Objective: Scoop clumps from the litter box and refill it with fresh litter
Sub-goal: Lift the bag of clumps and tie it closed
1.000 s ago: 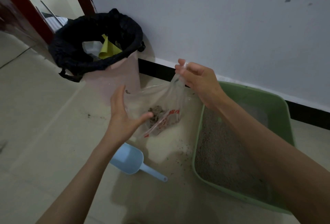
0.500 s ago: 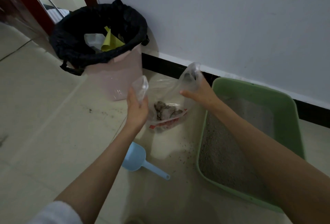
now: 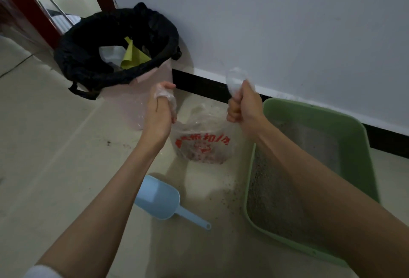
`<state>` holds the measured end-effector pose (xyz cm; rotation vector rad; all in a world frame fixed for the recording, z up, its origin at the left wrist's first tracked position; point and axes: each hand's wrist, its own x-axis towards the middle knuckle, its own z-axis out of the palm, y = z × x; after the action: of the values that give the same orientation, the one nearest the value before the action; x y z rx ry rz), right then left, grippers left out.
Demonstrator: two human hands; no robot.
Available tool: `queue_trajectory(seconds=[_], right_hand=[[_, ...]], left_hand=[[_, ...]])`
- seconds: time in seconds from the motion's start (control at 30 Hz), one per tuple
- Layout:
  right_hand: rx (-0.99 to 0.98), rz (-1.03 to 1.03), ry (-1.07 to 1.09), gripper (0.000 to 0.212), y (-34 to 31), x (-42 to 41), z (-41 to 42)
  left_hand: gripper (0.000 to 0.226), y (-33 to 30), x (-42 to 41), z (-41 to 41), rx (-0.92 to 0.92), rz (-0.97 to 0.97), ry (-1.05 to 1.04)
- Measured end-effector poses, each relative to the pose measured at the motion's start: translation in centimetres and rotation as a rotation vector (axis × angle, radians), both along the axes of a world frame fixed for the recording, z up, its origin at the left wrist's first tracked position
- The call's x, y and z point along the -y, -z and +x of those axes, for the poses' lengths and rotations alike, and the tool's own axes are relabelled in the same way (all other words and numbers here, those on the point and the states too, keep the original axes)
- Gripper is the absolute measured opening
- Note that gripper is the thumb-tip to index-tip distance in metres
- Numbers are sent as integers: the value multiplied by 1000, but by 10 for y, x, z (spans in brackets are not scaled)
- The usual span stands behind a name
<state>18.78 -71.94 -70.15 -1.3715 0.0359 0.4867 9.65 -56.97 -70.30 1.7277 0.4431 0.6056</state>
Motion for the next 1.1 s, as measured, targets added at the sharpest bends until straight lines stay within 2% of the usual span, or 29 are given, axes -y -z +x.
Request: queue_trajectory(seconds=[0.07,0.17,0.23,0.27,0.33,0.43,0.5,0.6,0.7,0.73,0.87,0.97,1.1], right_hand=[[-119,103,40,39,-1,2,7],[-203,133,39,25,8,6,6],[-198,107,55,15,19,6,-1],[-157,76,74,12,25,6,-4],[-23,-69,115,14,36,6,-12],[154,-392,122,16,53,9,-27],[173,-497,61,25,69,11,-38],[237,-598,-3,29,89,10,-49],[173,-487,48,31,82,6,-53],[140,-428,76,34,78,5,-51],[-24,-283,138,50,66,7,-39],[-142,-210,159,50,63,5,-40],[-231,-157,185,47,64,7,-39]], left_hand=[[27,1,-4,6,-13,-45,-16],[14,13,-5,7,-2,-358,-24],[22,27,-7,0,60,-550,-18],[26,36,-9,-5,82,-586,-8],[29,48,-9,-15,44,-526,33],[68,61,5,-27,-239,-317,116],[74,70,17,-33,-322,-212,161],[71,86,27,-42,-342,-125,234],[52,90,30,-50,-318,-181,284],[53,89,30,-52,-292,-192,311],[91,94,20,-64,-264,-147,411],[80,101,17,-65,-348,-15,509],[76,107,16,-62,-349,132,568]])
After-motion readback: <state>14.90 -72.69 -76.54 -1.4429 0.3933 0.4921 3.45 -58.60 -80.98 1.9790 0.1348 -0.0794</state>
